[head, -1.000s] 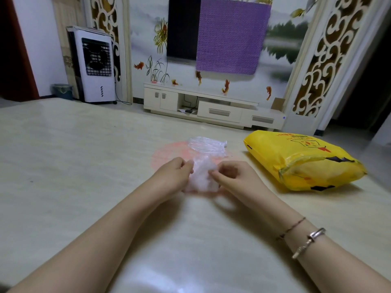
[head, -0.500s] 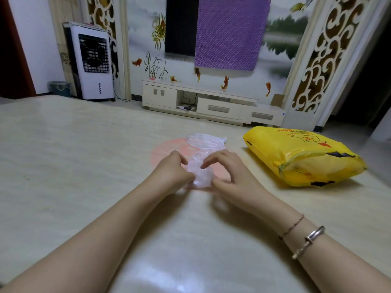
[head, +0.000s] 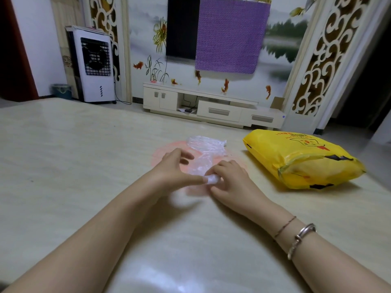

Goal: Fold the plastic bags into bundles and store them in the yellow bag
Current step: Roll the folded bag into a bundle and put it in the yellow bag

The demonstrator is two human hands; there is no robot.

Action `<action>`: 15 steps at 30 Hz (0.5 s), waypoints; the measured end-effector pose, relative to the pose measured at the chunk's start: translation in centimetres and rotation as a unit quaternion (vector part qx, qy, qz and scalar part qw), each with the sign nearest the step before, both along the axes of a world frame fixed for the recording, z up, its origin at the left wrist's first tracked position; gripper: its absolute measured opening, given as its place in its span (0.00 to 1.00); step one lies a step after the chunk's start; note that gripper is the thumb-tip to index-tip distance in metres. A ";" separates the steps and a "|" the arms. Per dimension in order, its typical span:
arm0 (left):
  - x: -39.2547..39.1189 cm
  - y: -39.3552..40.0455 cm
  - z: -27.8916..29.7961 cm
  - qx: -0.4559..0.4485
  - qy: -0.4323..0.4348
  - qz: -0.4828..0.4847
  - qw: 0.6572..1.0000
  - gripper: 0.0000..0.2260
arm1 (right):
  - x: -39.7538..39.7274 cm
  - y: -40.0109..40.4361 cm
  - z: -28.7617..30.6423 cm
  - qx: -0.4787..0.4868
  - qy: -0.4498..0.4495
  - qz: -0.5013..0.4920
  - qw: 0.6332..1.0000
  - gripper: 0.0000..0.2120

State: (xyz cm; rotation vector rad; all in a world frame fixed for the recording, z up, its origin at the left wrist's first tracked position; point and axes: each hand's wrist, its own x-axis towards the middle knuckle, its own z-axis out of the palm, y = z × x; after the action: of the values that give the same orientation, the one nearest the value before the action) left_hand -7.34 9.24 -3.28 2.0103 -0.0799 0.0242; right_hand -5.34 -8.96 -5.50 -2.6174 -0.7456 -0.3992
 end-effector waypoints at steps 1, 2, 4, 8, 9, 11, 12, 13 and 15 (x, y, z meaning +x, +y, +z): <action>-0.3 0.1 0.1 0.027 -0.017 -0.023 0.999 0.30 | -0.1 -0.2 0.1 0.017 0.010 0.000 1.000 0.10; -0.5 0.2 0.2 0.050 -0.026 -0.048 0.997 0.31 | -0.2 -0.3 0.2 0.034 0.024 0.001 0.999 0.11; -0.4 0.1 -0.1 0.075 -0.035 -0.087 0.993 0.25 | -0.4 -0.5 0.4 0.068 0.056 0.002 0.996 0.13; 0.1 -0.6 -0.7 0.035 -0.024 -0.090 0.995 0.12 | -0.7 -0.6 0.8 0.114 0.085 -0.017 0.990 0.13; 0.2 -0.7 -0.8 0.023 -0.021 -0.084 0.996 0.13 | -0.6 -0.6 0.8 0.142 0.101 -0.018 0.984 0.12; 0.3 -0.8 -0.8 0.012 -0.010 -0.056 0.998 0.09 | -0.1 -0.2 0.7 0.214 0.138 -0.018 0.967 0.08; 0.4 -0.7 -0.8 0.016 -0.003 -0.037 0.999 0.04 | 0.3 0.1 0.6 0.251 0.154 -0.019 0.956 0.08; 0.5 -0.6 -0.8 0.025 0.010 -0.020 0.999 0.03 | 0.7 0.3 0.4 0.280 0.167 -0.025 0.945 0.09; 0.6 -0.6 -0.8 0.030 0.034 0.007 0.999 0.05 | 1.2 0.6 -0.1 0.300 0.175 -0.036 0.937 0.09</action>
State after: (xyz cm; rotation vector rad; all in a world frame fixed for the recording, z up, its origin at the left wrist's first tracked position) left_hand -6.77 8.67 -4.06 2.0705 -0.0238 -0.0397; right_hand -4.17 -8.39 -5.61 -2.0544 -0.3355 -0.1363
